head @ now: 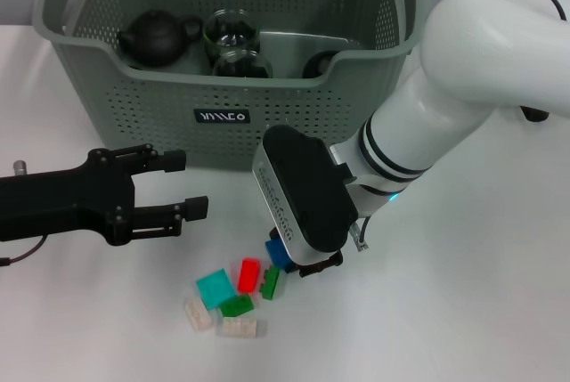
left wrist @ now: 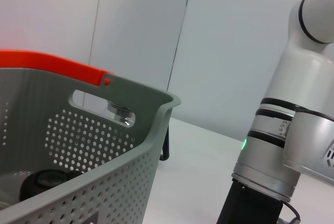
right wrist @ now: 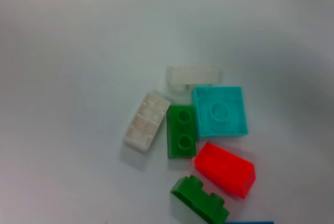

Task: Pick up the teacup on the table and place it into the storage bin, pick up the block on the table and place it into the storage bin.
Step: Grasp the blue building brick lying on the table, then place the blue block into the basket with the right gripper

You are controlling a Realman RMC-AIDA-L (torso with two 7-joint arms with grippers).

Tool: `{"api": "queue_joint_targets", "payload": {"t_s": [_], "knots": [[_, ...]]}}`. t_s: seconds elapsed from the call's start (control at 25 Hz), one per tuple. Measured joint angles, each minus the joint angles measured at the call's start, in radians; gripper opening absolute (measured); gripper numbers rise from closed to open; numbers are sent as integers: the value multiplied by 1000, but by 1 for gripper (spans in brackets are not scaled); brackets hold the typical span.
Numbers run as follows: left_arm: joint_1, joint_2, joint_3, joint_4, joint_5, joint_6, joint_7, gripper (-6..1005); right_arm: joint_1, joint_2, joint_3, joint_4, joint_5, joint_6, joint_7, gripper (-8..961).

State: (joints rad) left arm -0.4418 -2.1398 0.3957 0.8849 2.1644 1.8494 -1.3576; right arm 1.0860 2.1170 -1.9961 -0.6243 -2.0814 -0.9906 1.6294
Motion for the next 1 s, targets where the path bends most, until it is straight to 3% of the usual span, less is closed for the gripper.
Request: {"api": "queue_joint_targets", "payload": {"t_s": [0.72,1.0], "knots": [[-2,0,0,0,0,0,-5,781,-5,-3,8,-4,1,0,5,439],[-5,5,0,3,0,0,-12,782,-11,-7,67,-8,1,-2,13,436]]}}
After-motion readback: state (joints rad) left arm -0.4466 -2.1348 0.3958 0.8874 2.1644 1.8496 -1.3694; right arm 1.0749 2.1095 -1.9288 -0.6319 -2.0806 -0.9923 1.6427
